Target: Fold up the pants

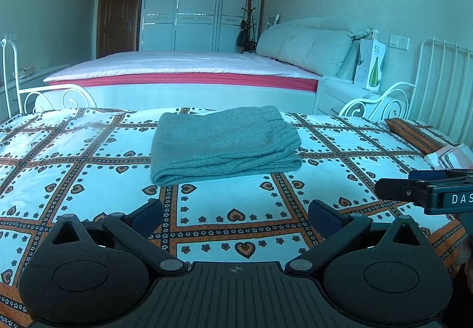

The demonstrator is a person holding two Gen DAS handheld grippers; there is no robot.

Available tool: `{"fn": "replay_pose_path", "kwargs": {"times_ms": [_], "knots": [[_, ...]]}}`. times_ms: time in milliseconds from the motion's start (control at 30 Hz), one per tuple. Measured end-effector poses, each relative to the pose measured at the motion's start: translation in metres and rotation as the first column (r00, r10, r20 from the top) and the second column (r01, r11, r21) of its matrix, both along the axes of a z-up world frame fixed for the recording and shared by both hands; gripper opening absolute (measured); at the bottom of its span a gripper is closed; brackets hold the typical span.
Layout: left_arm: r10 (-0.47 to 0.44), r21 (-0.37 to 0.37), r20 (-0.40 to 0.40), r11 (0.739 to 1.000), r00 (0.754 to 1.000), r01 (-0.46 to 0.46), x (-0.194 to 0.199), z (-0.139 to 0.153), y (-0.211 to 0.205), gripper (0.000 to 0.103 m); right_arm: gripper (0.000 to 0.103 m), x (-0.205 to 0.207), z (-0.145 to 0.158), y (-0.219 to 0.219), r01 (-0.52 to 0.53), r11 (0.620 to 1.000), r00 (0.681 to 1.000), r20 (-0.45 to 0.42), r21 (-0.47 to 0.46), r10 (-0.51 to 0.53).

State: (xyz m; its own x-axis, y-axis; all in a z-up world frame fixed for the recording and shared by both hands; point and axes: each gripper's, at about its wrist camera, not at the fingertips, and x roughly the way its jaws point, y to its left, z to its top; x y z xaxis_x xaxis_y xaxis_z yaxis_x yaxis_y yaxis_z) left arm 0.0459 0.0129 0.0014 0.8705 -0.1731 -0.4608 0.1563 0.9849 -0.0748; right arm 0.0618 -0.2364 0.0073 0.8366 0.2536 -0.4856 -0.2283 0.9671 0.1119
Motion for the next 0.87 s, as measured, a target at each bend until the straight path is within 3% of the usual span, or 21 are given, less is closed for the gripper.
{"fn": "replay_pose_path", "kwargs": {"times_ms": [867], "knots": [[-0.037, -0.002, 0.015, 0.999, 0.999, 0.037, 0.0002, 0.0012, -0.0001, 0.103, 0.097, -0.0018, -0.0019, 0.0008, -0.011, 1.000, 1.000, -0.004, 0.005, 0.011]]}}
